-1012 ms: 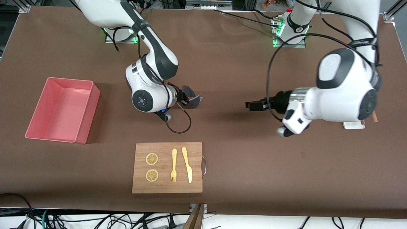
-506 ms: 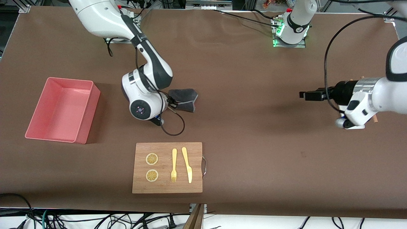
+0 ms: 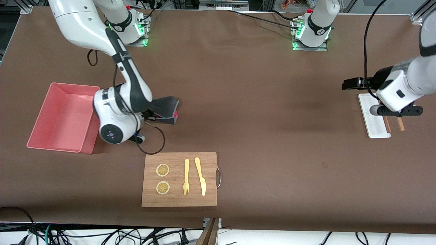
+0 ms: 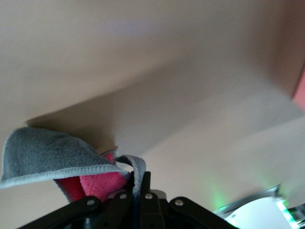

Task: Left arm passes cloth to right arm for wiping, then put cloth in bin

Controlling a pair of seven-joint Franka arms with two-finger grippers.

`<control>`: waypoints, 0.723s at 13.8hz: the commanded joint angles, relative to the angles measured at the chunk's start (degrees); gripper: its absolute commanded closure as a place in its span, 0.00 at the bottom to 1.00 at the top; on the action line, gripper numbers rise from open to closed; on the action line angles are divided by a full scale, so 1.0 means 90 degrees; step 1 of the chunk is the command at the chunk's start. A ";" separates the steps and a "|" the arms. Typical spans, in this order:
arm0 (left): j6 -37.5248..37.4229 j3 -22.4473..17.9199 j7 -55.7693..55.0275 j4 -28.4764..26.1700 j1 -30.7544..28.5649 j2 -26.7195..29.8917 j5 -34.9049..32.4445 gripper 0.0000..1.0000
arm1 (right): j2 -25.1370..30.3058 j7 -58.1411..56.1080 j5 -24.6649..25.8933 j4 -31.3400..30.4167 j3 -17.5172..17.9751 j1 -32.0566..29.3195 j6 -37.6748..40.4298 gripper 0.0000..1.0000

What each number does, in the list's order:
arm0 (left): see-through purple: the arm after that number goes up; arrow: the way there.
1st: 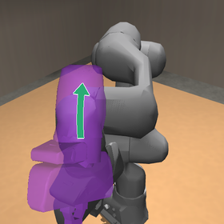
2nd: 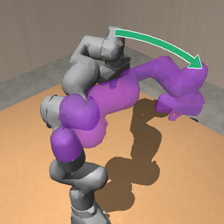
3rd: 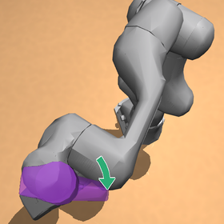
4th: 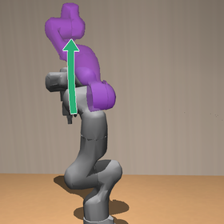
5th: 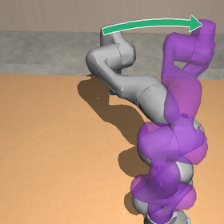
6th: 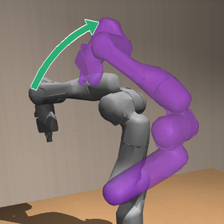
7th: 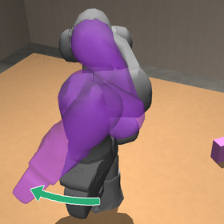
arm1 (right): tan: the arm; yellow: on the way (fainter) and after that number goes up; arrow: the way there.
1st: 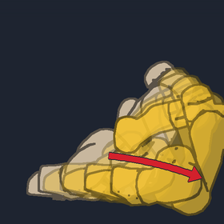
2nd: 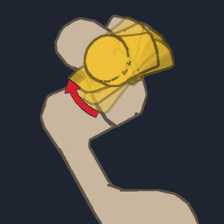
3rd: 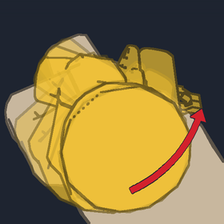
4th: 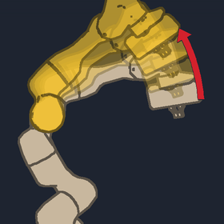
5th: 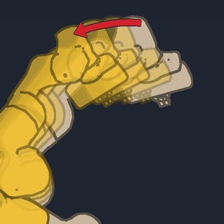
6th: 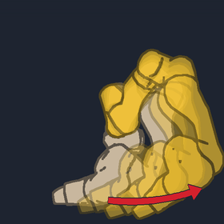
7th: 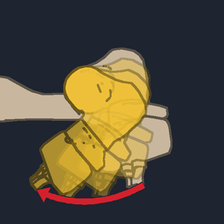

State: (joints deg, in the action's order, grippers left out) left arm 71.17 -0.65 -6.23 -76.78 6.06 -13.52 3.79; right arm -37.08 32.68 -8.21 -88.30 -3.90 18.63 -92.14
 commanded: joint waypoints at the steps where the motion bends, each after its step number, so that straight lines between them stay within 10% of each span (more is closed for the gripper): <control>1: 0.0313 0.0170 0.0155 -0.0626 0.0030 0.0612 -0.0401 0.00 | 0.0185 -0.0991 0.0121 -0.0092 -0.0463 0.0030 0.0208 1.00; 4: 0.1580 0.0180 0.0175 -0.2343 0.0030 0.1656 -0.0411 0.00 | 0.0185 -0.1910 0.0403 -0.0072 -0.0806 0.0030 0.0218 1.00; 10: 0.1740 0.0131 0.0399 -0.1284 -0.0029 0.1024 -0.0645 0.00 | 0.0136 -0.1564 0.0377 -0.0004 -0.0758 0.0264 -0.0093 1.00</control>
State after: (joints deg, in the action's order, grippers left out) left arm 87.46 0.53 -4.06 -92.27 5.95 -2.19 -0.40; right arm -36.42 15.77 -4.17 -88.02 -11.02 19.69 -91.77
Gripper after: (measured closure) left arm 0.000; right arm 0.978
